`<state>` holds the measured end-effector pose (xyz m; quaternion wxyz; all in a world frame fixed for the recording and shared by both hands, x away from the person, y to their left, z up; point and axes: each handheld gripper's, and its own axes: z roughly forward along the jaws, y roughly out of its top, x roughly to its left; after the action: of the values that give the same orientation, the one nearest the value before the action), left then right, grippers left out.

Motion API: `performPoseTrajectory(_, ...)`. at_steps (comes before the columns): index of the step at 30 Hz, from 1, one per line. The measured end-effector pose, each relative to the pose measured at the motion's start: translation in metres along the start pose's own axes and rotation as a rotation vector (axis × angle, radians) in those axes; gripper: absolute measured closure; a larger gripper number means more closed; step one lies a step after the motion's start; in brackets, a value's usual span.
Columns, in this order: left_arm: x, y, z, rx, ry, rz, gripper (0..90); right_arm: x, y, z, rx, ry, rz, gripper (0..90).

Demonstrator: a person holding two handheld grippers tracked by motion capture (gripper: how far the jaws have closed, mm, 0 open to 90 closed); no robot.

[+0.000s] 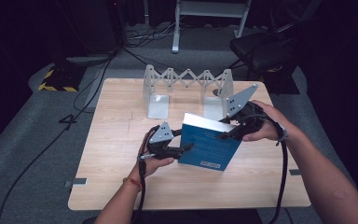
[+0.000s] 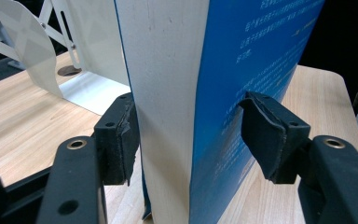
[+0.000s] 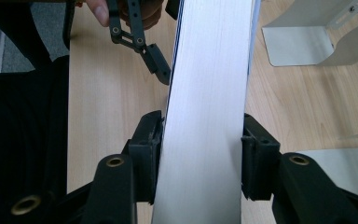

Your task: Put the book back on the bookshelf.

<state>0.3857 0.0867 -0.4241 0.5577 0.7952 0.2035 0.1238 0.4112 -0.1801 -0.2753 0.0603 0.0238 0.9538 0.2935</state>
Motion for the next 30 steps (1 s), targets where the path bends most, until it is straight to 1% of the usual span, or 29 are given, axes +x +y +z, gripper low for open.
performPoseTrajectory(5,0.002,0.002,0.005,-0.004,-0.006,-0.005,38.0,-0.003,0.001,0.000,0.019,0.001,-0.006,55.9)
performPoseTrajectory(10,0.003,0.003,0.008,-0.008,-0.004,-0.002,37.8,-0.006,0.005,0.001,0.063,0.003,-0.044,55.3)
performPoseTrajectory(11,0.004,0.003,0.008,-0.009,-0.004,0.001,37.8,-0.007,0.005,0.001,0.067,0.004,-0.043,55.4)
performPoseTrajectory(15,0.004,0.003,0.009,-0.008,-0.001,0.003,37.8,-0.008,0.005,0.001,0.062,-0.002,-0.020,57.1)
performPoseTrajectory(19,0.003,0.003,0.010,-0.012,0.000,-0.004,36.2,-0.005,0.006,0.002,0.063,-0.017,0.003,57.3)
performPoseTrajectory(24,0.004,0.002,0.010,-0.018,-0.007,-0.011,35.7,-0.006,0.004,0.003,0.044,-0.014,0.036,58.1)
performPoseTrajectory(26,0.005,0.002,0.011,-0.019,-0.011,-0.010,35.2,-0.005,0.004,0.003,0.044,-0.021,0.035,58.7)
performPoseTrajectory(27,0.005,0.002,0.011,-0.025,-0.011,-0.017,35.2,-0.005,0.004,0.003,0.041,-0.023,0.046,59.1)
performPoseTrajectory(28,0.006,0.002,0.012,-0.027,-0.012,-0.022,35.1,-0.005,0.003,0.003,0.032,-0.036,0.063,59.8)
performPoseTrajectory(29,0.007,0.001,0.012,-0.028,-0.015,-0.028,35.1,-0.006,0.000,0.003,0.016,-0.035,0.086,60.3)
performPoseTrajectory(30,0.008,0.001,0.011,-0.029,-0.014,-0.043,35.2,-0.007,-0.001,0.002,0.004,-0.033,0.107,60.4)
